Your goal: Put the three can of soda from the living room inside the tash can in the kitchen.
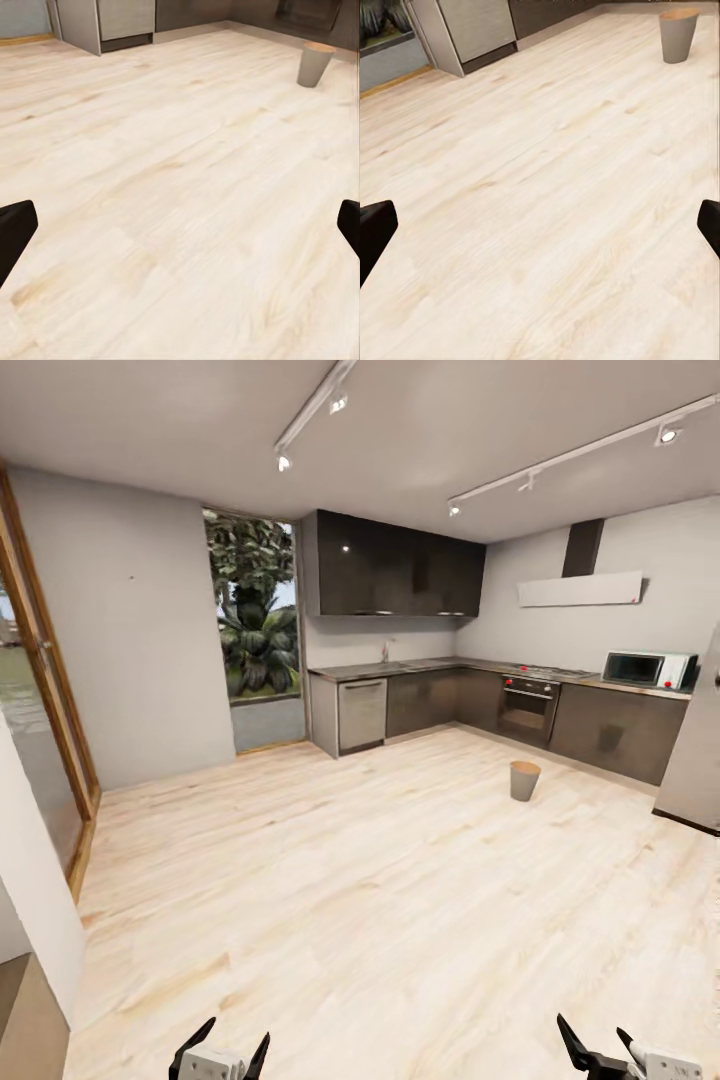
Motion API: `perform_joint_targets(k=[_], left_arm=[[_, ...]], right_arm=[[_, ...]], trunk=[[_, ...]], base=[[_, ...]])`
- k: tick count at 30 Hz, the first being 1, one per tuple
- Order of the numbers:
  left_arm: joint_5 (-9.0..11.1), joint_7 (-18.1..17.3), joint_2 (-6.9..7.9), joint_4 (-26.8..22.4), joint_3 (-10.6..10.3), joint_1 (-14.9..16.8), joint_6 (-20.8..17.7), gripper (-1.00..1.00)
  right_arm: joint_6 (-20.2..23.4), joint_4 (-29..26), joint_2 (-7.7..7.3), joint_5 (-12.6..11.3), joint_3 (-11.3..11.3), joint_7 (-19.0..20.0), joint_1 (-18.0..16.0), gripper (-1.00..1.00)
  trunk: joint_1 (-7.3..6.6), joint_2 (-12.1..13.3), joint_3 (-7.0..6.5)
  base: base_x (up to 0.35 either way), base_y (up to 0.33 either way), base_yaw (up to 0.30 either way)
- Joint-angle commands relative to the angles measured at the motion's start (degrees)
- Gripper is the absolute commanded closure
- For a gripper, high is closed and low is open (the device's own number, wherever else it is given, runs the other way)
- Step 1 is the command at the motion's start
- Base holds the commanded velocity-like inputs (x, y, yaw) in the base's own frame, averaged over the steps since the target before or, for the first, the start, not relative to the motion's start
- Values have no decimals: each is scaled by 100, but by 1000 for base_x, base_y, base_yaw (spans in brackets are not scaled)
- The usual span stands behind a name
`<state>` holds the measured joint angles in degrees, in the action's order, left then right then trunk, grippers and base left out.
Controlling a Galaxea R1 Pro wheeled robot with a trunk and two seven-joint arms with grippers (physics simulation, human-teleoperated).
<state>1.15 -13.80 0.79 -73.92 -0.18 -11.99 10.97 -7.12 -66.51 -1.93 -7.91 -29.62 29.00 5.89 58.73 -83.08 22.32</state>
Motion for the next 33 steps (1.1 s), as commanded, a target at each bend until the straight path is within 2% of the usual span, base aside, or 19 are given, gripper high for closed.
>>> perform_joint_targets(k=[1, 33], left_arm=[[2, 0, 0, 0, 0, 1, 0, -100], [-1, -1, 0, 7, -8, 2, -5, -100]], right_arm=[[0, 0, 2, 0, 0, 0, 0, -100], [-14, 7, 35, 0, 0, -9, 0, -100]], trunk=[[0, 0, -3], [0, 0, -49]], base=[[326, 0, -246], [326, 13, -231]])
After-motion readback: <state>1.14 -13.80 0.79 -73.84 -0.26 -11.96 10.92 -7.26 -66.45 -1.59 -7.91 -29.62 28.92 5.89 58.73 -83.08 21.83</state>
